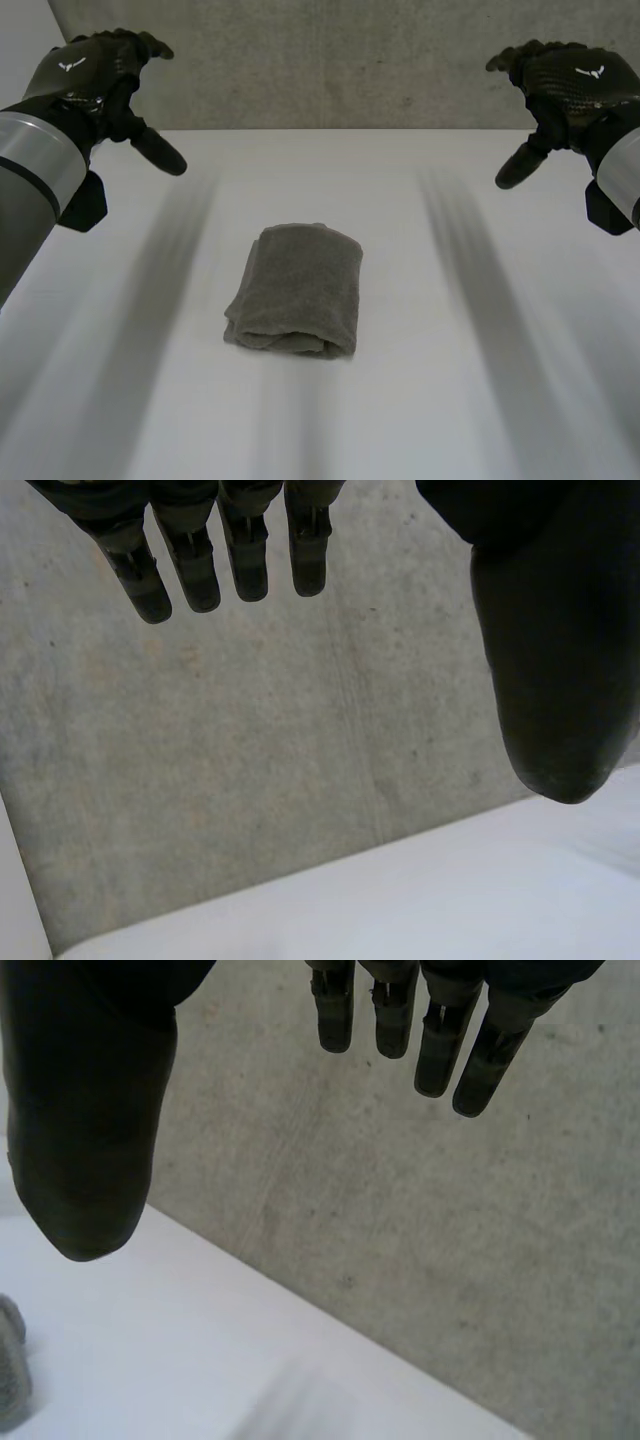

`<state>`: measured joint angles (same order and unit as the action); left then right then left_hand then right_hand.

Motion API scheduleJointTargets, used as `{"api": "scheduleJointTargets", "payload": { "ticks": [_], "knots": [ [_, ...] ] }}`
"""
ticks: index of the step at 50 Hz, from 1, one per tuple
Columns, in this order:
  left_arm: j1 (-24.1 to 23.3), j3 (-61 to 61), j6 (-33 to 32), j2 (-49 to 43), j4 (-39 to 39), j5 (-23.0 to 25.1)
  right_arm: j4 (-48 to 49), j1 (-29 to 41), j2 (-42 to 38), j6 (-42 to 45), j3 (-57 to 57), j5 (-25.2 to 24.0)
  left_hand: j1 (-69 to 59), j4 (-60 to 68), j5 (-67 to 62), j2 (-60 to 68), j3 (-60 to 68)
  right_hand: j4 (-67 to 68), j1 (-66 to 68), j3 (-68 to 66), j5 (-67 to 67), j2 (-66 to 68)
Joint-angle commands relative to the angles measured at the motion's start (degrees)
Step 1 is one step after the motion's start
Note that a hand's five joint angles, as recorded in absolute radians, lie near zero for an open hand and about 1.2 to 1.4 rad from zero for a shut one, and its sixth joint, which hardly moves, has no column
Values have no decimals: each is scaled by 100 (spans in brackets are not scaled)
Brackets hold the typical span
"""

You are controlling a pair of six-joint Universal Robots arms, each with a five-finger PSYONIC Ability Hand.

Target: Fold the towel.

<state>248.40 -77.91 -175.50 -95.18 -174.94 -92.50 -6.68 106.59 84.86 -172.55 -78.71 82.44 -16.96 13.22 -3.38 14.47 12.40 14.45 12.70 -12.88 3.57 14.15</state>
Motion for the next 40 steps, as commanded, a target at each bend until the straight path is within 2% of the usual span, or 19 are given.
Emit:
{"api": "scheduleJointTargets", "payload": {
  "ticks": [1,30,35,37,38,40],
  "knots": [
    [-72,-49,138,-53,319,48,-220,-191,-66,-235,5,-34,574,-322,215,-324,-240,-445,-270,288,-357,-415],
    [-240,-92,156,-335,382,127,-290,-156,-216,-428,-13,-79,506,-322,148,-257,-240,-445,-270,288,-357,-415],
    [-248,-189,156,-326,109,154,-308,-112,-216,-446,-30,-307,540,-322,182,-291,-240,-445,-270,288,-357,-415],
    [-248,-294,130,-335,-267,163,-360,-95,-364,-393,-4,-700,523,-322,165,-274,-240,-445,-270,288,-357,-415],
    [-248,-295,130,-335,-269,162,-361,-95,-365,-393,-4,-703,523,-322,165,-274,-240,-445,-270,288,-357,-415],
    [-240,-348,121,-343,-436,171,-535,-42,-584,-385,48,-1262,506,-322,148,-257,-240,-445,-270,288,-357,-415]
  ]
}}
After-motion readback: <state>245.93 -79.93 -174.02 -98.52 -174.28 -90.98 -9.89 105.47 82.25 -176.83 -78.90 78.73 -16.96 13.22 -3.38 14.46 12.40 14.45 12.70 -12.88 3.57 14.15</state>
